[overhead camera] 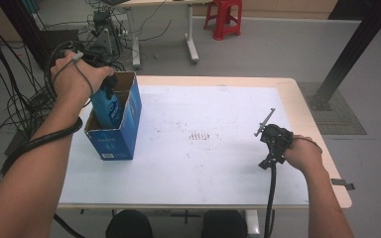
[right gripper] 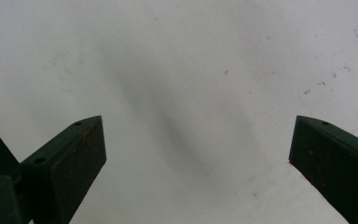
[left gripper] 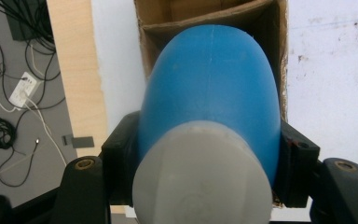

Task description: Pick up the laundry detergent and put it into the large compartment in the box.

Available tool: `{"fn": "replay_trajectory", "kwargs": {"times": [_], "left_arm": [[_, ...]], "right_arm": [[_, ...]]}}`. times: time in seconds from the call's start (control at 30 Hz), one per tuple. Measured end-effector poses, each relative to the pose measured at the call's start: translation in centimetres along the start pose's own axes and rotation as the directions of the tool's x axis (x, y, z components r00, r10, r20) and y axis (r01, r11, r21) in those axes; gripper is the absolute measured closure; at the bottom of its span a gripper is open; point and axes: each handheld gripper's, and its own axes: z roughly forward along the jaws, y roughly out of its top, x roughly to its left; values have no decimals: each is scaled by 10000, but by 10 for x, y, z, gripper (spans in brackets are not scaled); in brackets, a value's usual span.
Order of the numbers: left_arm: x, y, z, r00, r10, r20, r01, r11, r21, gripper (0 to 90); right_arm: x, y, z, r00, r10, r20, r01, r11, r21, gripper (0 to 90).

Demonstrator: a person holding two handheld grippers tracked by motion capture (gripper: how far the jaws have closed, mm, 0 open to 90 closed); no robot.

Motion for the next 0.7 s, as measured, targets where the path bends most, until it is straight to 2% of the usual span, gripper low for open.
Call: {"fn": "replay_trajectory", "kwargs": {"times": [0.7], "left_arm": [[1,4,32,9999,-75,155,69,9994,343,379]], "right_arm": [[2,3,-2,9999,-98,54,98,10000,15,35]]}}
